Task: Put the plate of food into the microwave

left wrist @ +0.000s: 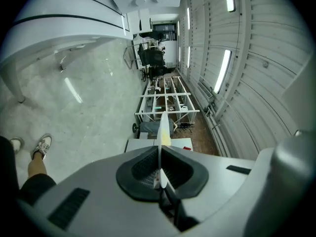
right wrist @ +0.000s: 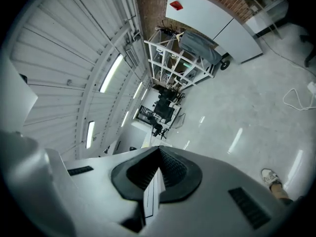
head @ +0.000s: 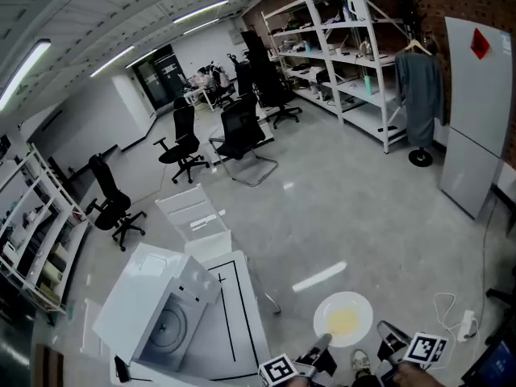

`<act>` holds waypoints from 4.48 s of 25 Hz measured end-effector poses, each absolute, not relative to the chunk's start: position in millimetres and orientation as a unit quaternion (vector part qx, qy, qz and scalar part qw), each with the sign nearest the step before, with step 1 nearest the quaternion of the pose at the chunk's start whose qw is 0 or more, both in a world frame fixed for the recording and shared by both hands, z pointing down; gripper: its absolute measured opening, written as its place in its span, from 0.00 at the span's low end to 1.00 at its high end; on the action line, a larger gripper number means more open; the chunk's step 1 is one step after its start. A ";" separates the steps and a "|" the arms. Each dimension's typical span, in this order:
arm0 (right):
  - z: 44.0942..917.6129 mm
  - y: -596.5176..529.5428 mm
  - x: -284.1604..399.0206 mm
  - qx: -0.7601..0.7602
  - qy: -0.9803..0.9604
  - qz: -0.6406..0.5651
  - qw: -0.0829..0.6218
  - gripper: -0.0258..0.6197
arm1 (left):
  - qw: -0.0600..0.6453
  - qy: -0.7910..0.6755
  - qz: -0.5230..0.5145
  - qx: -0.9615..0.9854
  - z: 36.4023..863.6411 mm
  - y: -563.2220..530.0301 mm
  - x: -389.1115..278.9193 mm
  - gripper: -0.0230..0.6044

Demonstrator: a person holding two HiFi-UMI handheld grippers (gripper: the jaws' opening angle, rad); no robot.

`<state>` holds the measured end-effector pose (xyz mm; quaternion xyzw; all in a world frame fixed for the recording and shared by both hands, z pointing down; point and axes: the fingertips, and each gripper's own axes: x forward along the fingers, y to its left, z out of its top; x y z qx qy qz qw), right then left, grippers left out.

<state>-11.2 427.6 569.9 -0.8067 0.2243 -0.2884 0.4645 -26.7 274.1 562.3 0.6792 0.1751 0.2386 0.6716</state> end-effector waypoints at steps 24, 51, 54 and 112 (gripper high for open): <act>560.8 313.8 130.2 -0.699 0.464 -0.385 0.385 0.04 | 0.703 -0.069 0.012 0.708 565.0 180.7 36.9 0.06; 568.8 72.3 149.3 -0.548 0.629 -0.494 0.245 0.04 | 0.681 -0.277 -0.179 0.653 580.7 1.2 4.2 0.06; 569.1 45.9 142.7 -0.530 0.642 -0.502 0.232 0.04 | 0.682 -0.292 -0.199 0.640 579.2 -14.7 -4.0 0.06; 587.1 -118.9 59.6 -0.314 0.763 -0.560 0.069 0.04 | 0.603 -0.510 -0.355 0.500 629.8 -140.3 -102.1 0.06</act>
